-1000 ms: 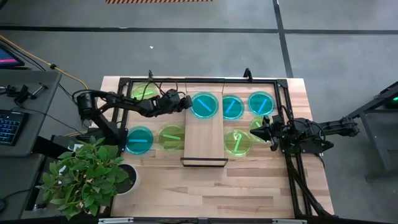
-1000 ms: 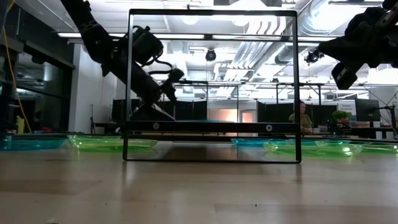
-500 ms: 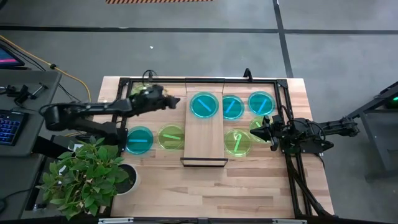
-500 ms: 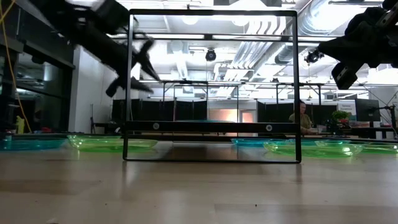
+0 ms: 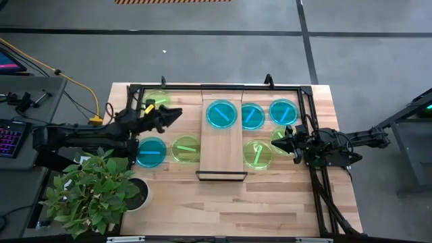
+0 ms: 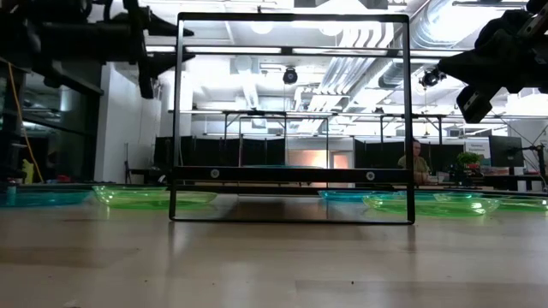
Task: Place and stack plates onto a shelf
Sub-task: Put the green plate on the shelf
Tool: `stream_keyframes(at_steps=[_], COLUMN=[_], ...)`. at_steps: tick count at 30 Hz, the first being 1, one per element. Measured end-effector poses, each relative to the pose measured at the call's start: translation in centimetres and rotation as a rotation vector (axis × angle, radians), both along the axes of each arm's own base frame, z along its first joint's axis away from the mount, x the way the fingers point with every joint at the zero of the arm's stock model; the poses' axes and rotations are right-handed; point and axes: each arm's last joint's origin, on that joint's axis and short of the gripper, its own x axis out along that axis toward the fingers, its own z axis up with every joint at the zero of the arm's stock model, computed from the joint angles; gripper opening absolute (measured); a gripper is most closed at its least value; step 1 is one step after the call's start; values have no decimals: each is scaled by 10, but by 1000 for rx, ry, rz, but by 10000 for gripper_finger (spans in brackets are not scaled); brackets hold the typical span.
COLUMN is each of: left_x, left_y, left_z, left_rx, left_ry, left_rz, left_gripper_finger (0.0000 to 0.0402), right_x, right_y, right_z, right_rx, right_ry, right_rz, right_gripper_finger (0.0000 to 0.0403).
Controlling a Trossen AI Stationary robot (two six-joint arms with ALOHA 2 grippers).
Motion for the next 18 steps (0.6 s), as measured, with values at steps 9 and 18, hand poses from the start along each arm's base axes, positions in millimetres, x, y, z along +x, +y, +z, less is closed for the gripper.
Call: stream_keyframes(at_steps=[9,18], left_x=[-3,-3], left_y=[-2,-3], left_z=[4,4], left_rx=[8,-49], left_ry=[-30,-48], left_rz=[-24,-98], left_gripper_finger=[166,166], right_x=[-1,-12], right_y=[-2,-14], right_z=[10,41], right_rx=[47,528], right_ry=[-101,-502], right_rz=[-70,-337], right_gripper_finger=[0,0])
